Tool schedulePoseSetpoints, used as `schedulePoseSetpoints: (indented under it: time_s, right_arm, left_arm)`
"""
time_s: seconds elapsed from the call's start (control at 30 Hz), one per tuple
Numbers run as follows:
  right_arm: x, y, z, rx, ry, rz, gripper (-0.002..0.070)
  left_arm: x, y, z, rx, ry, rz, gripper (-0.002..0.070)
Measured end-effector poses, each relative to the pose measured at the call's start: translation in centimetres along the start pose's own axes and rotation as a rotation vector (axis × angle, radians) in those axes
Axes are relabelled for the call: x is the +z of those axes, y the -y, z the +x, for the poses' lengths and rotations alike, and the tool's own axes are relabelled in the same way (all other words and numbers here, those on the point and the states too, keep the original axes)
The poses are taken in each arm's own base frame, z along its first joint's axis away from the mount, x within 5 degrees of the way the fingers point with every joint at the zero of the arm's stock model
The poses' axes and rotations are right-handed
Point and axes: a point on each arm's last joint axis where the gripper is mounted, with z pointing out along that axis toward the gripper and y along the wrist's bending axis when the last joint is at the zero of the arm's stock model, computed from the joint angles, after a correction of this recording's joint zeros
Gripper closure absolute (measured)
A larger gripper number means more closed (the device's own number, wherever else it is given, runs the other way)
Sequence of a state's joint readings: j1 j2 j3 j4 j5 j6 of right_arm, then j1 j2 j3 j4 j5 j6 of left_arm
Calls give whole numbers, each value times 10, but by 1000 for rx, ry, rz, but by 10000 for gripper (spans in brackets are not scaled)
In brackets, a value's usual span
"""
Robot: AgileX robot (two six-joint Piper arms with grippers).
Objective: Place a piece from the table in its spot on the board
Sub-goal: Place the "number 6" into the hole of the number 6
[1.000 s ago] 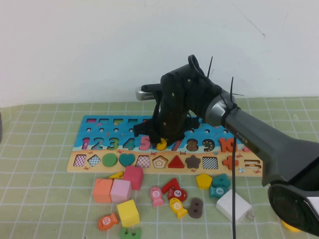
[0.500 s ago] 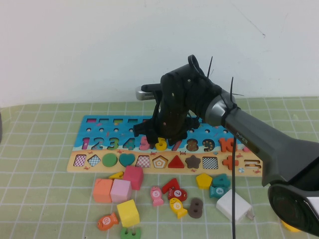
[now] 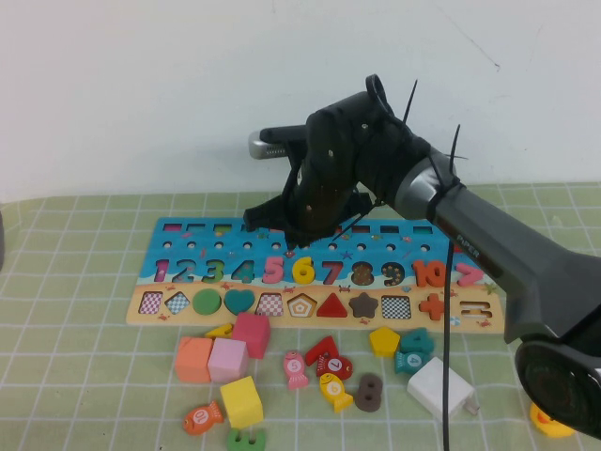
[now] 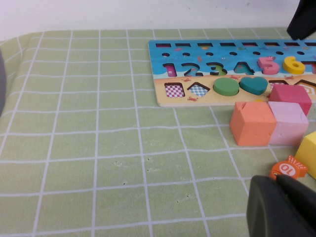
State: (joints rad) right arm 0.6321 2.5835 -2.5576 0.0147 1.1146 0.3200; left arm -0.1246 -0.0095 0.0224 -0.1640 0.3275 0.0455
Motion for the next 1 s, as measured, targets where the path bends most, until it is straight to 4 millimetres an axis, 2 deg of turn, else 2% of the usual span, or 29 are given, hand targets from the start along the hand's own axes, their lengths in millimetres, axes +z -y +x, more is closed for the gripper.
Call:
schedulePoseSetpoints:
  time_s: [0.07,0.17,0.3,0.57,0.73,0.87,0.93,1.0]
  right_arm:
    - [0,0,-1,-10,10,-3,635]
    - [0,-1,-2,-22,22,-12,666]
    - [5,-1,-1,-27,20,-17,675]
    - [30,1,8,-17,-30,-21,676]
    - [31,0,7,-15,-15,-30,677]
    - [24,-2,3,-19,17,-40,678]
    - [15,-2,-1,-37,33,-37,678]
    - [-2,-3,-5,-75,53,-24,678]
  left_arm:
    - [0,0,0,0,0,0,676]
    - [0,0,0,0,0,0,676]
    - [0,0,0,0,0,0,676]
    - [0,0,0,0,0,0,676]
    - [0,0,0,0,0,0,676]
    - [0,0,0,0,0,0,676]
    - [0,0,0,0,0,0,676]
    - [0,0,0,0,0,0,676]
